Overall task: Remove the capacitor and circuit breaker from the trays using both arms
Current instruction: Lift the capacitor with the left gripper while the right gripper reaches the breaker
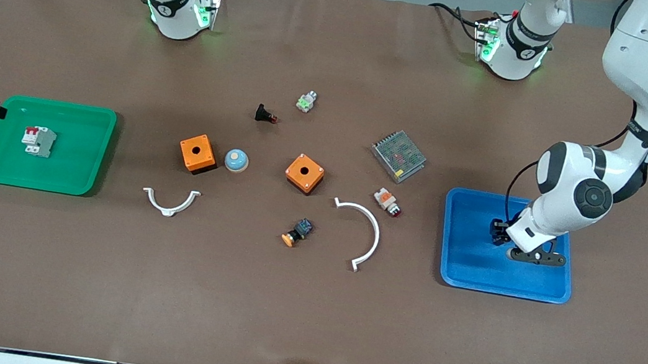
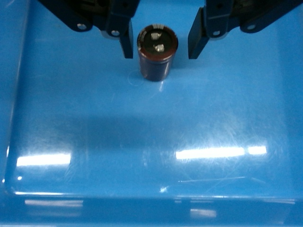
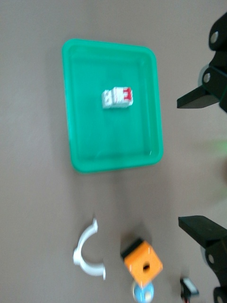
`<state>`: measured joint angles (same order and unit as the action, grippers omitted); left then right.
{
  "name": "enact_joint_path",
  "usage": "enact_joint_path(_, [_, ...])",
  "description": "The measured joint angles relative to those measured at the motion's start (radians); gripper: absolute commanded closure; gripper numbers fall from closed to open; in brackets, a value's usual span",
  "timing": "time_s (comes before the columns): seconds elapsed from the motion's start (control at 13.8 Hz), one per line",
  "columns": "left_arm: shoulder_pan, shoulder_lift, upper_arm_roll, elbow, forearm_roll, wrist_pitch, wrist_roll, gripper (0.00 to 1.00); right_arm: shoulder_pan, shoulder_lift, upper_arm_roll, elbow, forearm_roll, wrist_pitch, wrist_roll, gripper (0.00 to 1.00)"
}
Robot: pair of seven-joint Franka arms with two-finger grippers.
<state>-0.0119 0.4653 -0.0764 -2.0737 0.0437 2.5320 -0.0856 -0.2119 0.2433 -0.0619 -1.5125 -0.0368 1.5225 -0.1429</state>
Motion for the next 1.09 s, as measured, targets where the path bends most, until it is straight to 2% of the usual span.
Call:
enact_joint_path(0.07, [0.0, 0.009, 0.0, 0.01, 0.0, 0.0, 0.0, 0.58, -0.038, 0.034, -0.001, -0.006, -0.028, 0.023, -0.019, 0.0])
enact_joint_path(0.14, [-0.001, 0.019, 0.0, 0.021, 0.0, 0.0, 0.0, 0.66, -0.07, 0.062, -0.002, -0.02, -0.048, 0.064, -0.049, 0.0])
enact_joint_path(0.29, [-0.002, 0.039, -0.001, 0.04, 0.0, 0.001, 0.0, 0.93, -0.134, 0.091, -0.004, -0.083, -0.057, 0.176, -0.139, 0.0])
enact_joint_path(0.36, [-0.002, 0.043, -0.001, 0.046, 0.0, 0.001, 0.0, 0.99, -0.164, 0.095, -0.004, -0.123, -0.057, 0.231, -0.179, 0.0])
enact_joint_path(0.65, [-0.001, 0.038, -0.051, 0.059, 0.0, -0.002, -0.015, 1.0, -0.225, 0.096, -0.003, -0.331, -0.057, 0.493, -0.257, 0.0])
enact_joint_path(0.87, [-0.002, -0.013, -0.133, 0.073, 0.0, -0.091, -0.11, 1.0, -0.235, 0.097, -0.003, -0.475, -0.057, 0.685, -0.266, 0.0])
enact_joint_path(1.09, [-0.009, -0.079, -0.243, 0.08, 0.001, -0.174, -0.267, 1.0, -0.235, 0.097, 0.001, -0.546, -0.057, 0.778, -0.266, 0.0])
